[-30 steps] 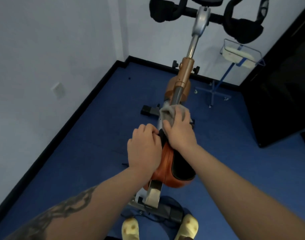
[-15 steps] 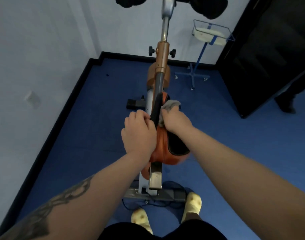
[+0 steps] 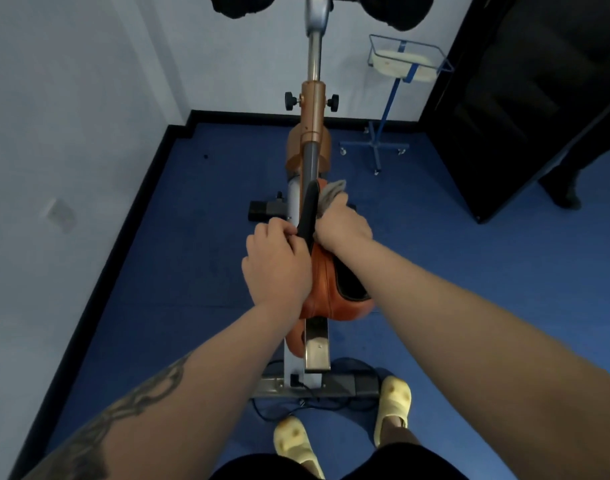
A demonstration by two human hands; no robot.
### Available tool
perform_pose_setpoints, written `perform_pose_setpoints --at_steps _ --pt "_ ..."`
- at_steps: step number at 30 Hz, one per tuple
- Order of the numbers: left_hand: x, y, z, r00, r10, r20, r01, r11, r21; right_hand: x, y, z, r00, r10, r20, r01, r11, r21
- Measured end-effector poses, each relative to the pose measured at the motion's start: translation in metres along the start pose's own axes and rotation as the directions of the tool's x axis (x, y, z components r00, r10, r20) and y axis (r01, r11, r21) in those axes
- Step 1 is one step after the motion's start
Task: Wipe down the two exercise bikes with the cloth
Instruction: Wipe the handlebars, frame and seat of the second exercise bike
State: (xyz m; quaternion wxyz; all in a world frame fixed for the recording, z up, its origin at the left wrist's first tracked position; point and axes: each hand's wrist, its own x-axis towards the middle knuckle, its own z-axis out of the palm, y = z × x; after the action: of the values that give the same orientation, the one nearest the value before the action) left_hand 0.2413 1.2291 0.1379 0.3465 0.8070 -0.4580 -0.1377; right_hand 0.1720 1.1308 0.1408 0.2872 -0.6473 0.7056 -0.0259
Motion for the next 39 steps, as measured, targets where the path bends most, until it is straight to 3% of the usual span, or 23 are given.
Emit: perform_pose_setpoints --at_steps 3,9,11,13,15,17,19,21,24,26,28,31,36,39 --pt "0.001 0.0 0.001 1.0 0.01 -0.007 -0.01 1.0 0.006 -0.008 0.02 0.005 0.997 -0.072 0.007 0.072 0.993 -0.09" --pt "0.001 -0.002 0.001 1.0 -0.005 -0.005 0.004 1.0 -0.016 -0.003 -0.007 -0.003 1.0 0.012 0.022 -0.011 1.0 -0.022" --pt "0.001 -0.004 0.001 1.0 0.0 -0.013 -0.001 0.999 -0.032 -0.038 0.013 0.004 0.99 -0.133 -0.044 0.129 0.987 -0.094" --pt "0.002 -0.003 0.002 1.0 0.003 -0.009 -0.004 1.0 -0.03 -0.083 0.046 0.014 0.93 -0.33 -0.16 0.284 0.924 -0.257" --pt "0.002 -0.002 0.002 1.0 0.01 -0.003 -0.01 1.0 -0.012 -0.107 0.066 0.016 0.906 -0.401 -0.137 0.33 0.871 -0.363" --pt "0.002 -0.001 0.003 1.0 0.024 0.006 -0.024 1.0 0.015 -0.095 0.064 0.007 0.942 -0.329 -0.068 0.301 0.916 -0.264" --pt "0.001 -0.003 0.003 1.0 0.024 0.007 -0.024 1.0 0.013 -0.069 0.053 -0.005 0.986 -0.167 -0.014 0.167 0.986 -0.026" --pt "0.0 -0.004 0.003 1.0 0.019 0.001 -0.019 1.0 0.003 -0.069 0.049 -0.003 0.992 -0.105 -0.066 0.109 0.992 0.066" --pt "-0.001 -0.004 0.001 1.0 0.022 -0.009 -0.022 1.0 -0.005 -0.125 0.068 0.03 0.916 -0.279 -0.287 0.281 0.959 -0.033" --pt "-0.001 -0.001 0.002 1.0 0.027 -0.009 -0.027 1.0 0.015 -0.136 0.081 0.038 0.898 -0.3 -0.322 0.339 0.938 0.07" --pt "0.001 0.0 0.003 1.0 0.03 -0.004 -0.03 0.999 0.035 -0.108 0.078 0.027 0.936 -0.199 -0.291 0.267 0.939 0.218" --pt "0.0 -0.001 0.004 1.0 0.027 -0.008 -0.027 0.999 0.022 -0.07 0.064 0.004 0.993 -0.03 -0.111 0.069 0.93 0.362" --pt "-0.001 -0.001 0.004 0.999 0.034 -0.036 -0.034 0.999 0.016 -0.124 0.079 0.033 0.945 -0.157 -0.286 0.229 0.943 0.243" --pt "0.0 0.001 0.006 0.998 0.05 -0.045 -0.049 0.998 0.031 -0.084 0.072 0.015 0.975 -0.131 -0.178 0.168 0.962 0.214"
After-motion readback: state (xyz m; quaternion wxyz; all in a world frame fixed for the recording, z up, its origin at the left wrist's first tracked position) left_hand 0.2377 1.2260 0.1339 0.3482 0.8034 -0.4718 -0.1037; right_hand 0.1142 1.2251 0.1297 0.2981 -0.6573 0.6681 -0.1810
